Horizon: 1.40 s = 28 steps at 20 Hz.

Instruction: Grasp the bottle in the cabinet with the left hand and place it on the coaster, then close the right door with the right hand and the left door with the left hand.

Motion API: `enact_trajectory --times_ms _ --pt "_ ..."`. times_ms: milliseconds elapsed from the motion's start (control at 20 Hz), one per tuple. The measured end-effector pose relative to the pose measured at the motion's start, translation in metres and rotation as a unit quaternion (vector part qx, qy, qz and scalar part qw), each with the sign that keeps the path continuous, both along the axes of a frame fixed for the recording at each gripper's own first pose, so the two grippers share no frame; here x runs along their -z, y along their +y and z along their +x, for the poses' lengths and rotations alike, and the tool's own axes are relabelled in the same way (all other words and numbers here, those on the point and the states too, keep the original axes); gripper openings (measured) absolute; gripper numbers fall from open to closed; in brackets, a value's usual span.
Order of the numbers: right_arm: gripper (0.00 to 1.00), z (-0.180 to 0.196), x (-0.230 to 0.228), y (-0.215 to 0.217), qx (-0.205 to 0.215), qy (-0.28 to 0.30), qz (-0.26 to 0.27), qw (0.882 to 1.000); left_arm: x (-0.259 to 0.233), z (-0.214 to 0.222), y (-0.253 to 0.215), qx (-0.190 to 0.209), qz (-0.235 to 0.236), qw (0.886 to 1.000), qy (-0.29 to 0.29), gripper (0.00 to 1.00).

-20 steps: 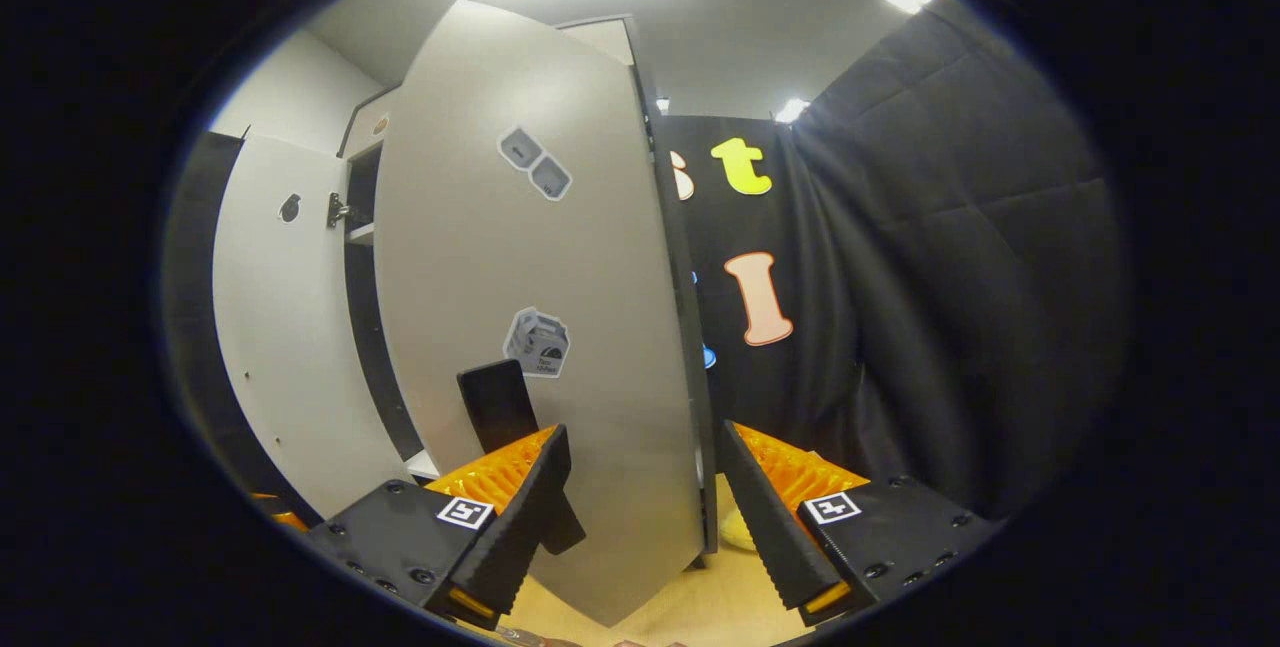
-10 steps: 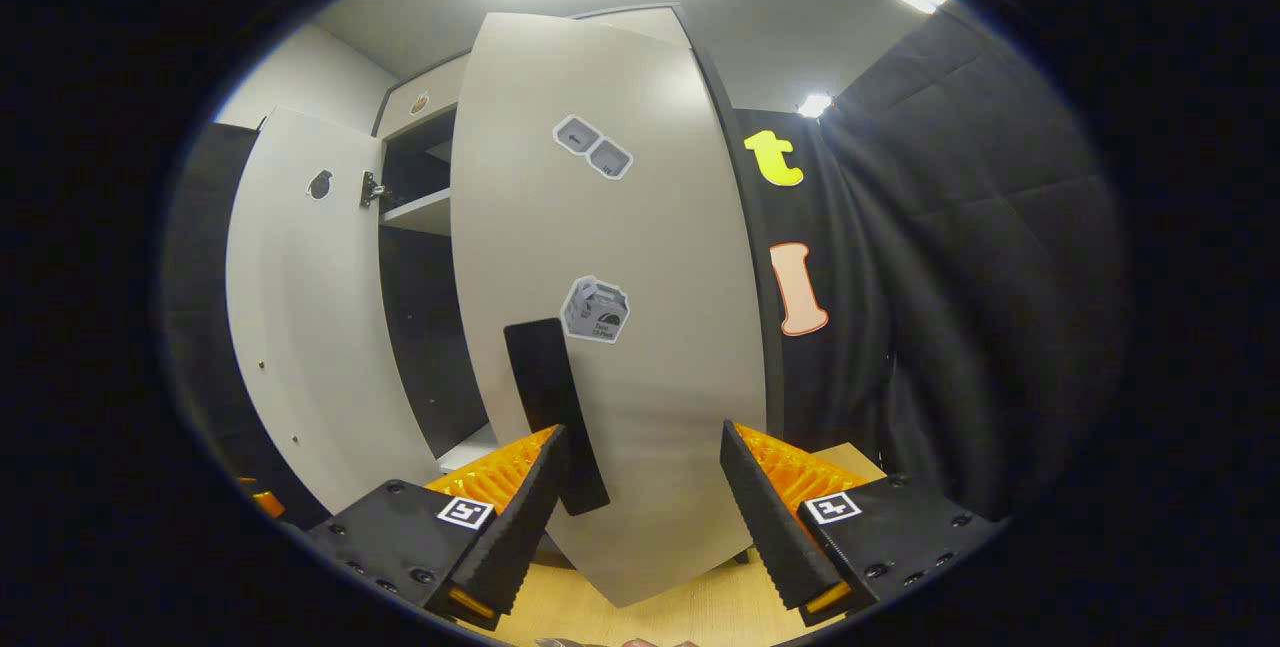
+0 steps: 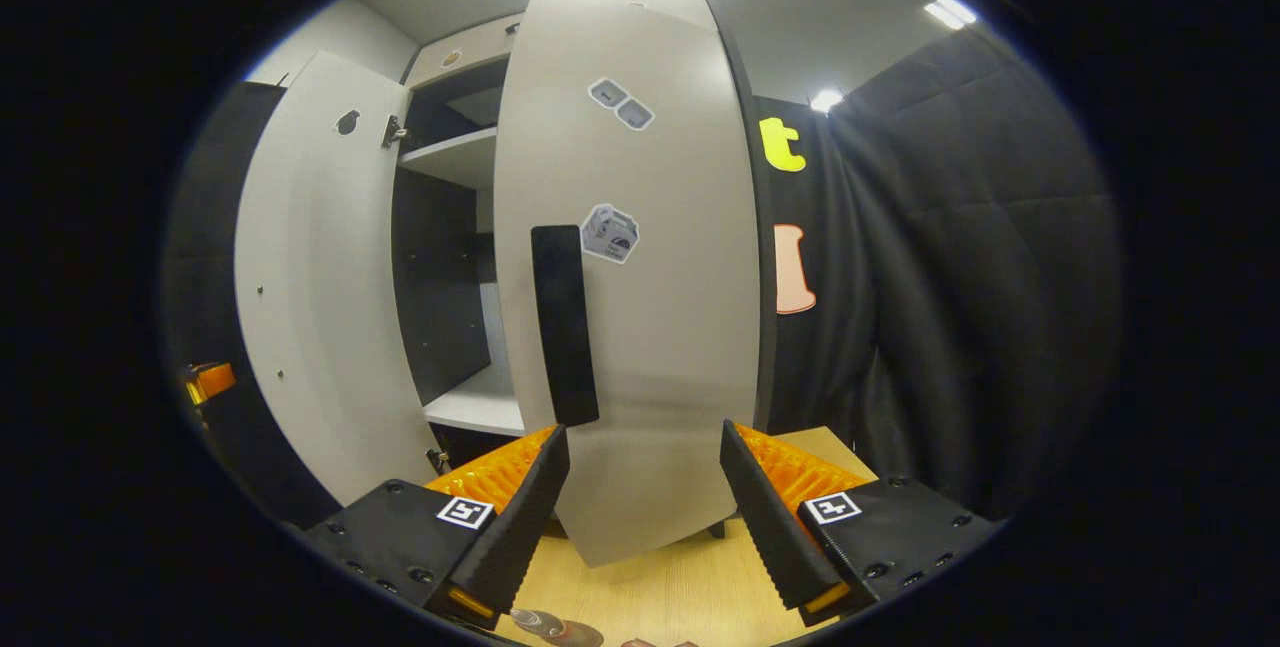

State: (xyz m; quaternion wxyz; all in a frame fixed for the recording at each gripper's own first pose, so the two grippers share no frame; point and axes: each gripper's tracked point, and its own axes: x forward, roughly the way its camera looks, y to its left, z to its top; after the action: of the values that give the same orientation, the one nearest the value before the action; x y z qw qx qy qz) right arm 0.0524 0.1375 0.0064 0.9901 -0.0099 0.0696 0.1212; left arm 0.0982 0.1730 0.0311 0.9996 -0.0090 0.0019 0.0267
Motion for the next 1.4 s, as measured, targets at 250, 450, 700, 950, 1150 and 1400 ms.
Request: enact_trajectory --times_ms 250,450,700,950,1150,1400 --pt "0.97 -0.016 0.021 -0.023 0.009 0.012 -0.024 1.000 -0.027 0.042 0.001 0.025 0.006 1.000 -0.001 0.98" --pt "0.97 -0.027 0.028 -0.046 0.044 0.013 -0.021 0.999 -0.041 0.069 -0.020 0.073 0.000 0.997 -0.004 0.92" --pt "0.97 -0.032 0.039 -0.067 0.074 0.027 0.001 0.997 -0.039 0.083 -0.028 0.102 0.029 0.994 0.005 0.92" --pt "0.97 -0.036 0.048 -0.083 0.099 0.034 0.005 0.994 -0.041 0.085 -0.034 0.118 0.029 0.993 0.001 0.92" --pt "0.97 -0.036 0.056 -0.084 0.103 0.045 0.017 0.994 -0.033 0.084 -0.060 0.139 0.030 0.990 0.004 0.92" --pt "0.97 -0.034 0.055 -0.086 0.098 0.042 0.022 0.994 -0.032 0.085 -0.100 0.148 0.017 0.989 0.006 0.92"
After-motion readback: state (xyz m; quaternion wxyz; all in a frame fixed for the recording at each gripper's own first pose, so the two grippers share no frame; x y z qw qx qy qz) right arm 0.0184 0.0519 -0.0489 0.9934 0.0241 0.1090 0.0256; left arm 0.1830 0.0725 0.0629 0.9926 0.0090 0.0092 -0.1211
